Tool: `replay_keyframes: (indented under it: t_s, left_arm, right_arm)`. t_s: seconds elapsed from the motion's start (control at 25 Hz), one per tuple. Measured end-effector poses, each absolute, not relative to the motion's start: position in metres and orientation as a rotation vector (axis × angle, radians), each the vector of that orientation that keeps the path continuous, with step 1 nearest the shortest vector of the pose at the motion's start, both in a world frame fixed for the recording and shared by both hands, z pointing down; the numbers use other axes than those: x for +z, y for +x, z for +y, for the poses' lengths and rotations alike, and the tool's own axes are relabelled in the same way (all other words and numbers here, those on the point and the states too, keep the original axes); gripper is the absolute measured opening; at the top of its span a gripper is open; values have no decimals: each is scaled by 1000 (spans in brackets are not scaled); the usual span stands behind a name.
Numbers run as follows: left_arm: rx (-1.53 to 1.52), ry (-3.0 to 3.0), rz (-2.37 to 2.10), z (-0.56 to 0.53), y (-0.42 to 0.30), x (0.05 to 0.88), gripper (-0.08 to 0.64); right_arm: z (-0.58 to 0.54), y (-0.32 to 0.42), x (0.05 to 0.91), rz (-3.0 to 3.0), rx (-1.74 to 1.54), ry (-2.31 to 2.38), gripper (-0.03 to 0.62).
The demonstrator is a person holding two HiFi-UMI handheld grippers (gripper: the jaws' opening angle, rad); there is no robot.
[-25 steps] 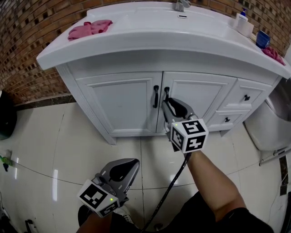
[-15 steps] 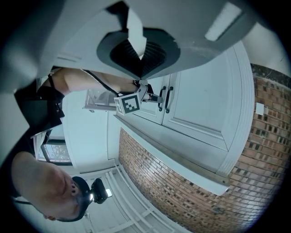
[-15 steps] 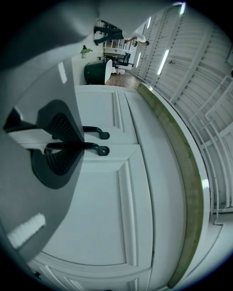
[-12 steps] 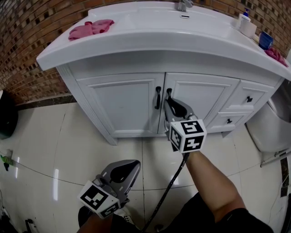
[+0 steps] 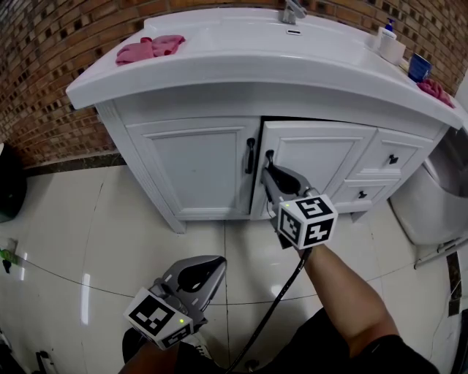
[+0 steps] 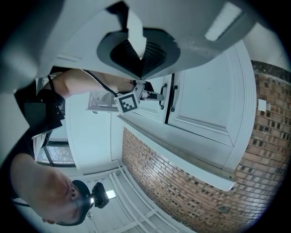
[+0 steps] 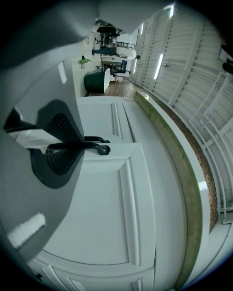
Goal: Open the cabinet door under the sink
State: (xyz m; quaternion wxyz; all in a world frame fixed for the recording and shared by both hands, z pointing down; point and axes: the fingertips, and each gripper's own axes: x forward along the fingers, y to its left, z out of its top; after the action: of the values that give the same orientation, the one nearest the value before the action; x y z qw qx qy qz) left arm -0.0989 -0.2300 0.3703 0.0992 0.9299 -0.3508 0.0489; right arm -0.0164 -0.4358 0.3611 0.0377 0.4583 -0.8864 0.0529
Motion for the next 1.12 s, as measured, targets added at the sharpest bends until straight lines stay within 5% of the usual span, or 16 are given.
replay_keyframes:
  t_s: [1.12]
  left_arm:
    - [87, 2854, -983, -164, -72, 333, 6]
  right_arm:
    - [-307, 48, 365, -2703, 240, 1300, 48]
